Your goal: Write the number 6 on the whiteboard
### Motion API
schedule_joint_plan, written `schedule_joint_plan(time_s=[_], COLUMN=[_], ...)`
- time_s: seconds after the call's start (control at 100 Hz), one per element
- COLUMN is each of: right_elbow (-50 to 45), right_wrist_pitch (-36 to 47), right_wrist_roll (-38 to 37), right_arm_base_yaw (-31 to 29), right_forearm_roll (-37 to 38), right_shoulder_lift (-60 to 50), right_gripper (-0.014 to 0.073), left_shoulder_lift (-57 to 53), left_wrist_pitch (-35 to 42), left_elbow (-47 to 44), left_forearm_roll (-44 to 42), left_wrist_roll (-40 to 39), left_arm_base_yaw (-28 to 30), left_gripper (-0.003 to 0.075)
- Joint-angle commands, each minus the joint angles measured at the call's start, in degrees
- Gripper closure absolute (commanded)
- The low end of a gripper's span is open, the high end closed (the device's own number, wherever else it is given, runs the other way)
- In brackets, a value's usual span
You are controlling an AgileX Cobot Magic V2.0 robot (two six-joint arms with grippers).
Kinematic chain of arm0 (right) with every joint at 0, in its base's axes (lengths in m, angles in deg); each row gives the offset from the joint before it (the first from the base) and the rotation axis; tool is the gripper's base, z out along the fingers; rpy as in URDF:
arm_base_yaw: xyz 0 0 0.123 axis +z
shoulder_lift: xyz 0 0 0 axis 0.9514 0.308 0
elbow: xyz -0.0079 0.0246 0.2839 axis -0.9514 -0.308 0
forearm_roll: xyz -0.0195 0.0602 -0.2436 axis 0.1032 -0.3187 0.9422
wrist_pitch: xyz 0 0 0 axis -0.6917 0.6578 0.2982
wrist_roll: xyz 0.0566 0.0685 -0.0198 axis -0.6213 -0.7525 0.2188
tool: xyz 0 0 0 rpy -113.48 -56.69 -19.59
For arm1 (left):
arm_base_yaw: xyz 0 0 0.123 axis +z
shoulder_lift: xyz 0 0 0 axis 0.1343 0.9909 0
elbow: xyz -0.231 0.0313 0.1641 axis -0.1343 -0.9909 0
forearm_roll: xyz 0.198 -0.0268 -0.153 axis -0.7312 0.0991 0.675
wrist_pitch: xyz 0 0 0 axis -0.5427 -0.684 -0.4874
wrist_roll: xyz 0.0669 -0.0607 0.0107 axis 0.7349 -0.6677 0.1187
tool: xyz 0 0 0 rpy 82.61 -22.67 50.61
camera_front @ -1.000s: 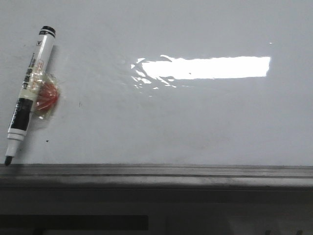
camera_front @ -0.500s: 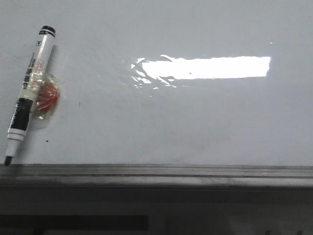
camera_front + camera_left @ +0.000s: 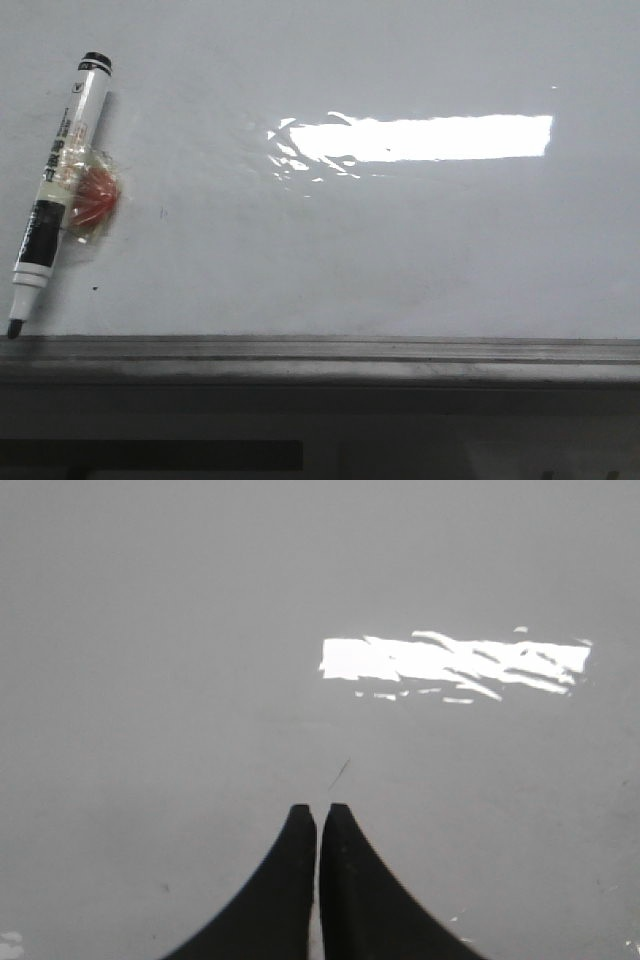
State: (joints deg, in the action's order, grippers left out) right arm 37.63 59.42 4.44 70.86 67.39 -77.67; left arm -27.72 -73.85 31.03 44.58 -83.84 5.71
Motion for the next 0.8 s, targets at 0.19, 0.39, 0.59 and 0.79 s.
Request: schedule_joint_plan(time_s=[0.19,0.39,0.59,0.79], right_elbow=[12.94,16.61,16.1,16.1], right_wrist_pitch=[-11.34,-15.69,-17.1,-15.58], right_wrist_roll=[-0.04,-0.04,-0.04,-0.04], right_arm_base_yaw=[-0.32,-0.32,-0.32,1.93], right_forearm_roll=[-2.47,-2.47,-2.47,-2.47], right_shoulder_lift=[3.43,7.23,7.5,7.39], right_gripper=[0.0656,0.0657,0.0657,0.0657], left_shoulder_lift=[4.1,4.1,4.1,4.1], left_wrist_pitch=[-0.37,-4.01,-5.54,-1.54], left_elbow=[8.77,8.77,8.77,8.56], left_forearm_roll=[0.58,0.58,3.95,11.52], left_wrist_roll=[1.3,4.12,11.63,11.63], left_arm_base_yaw=[0.01,0.01,0.01,0.01], left_gripper=[0.0739,0.072,0.0389,0.0291])
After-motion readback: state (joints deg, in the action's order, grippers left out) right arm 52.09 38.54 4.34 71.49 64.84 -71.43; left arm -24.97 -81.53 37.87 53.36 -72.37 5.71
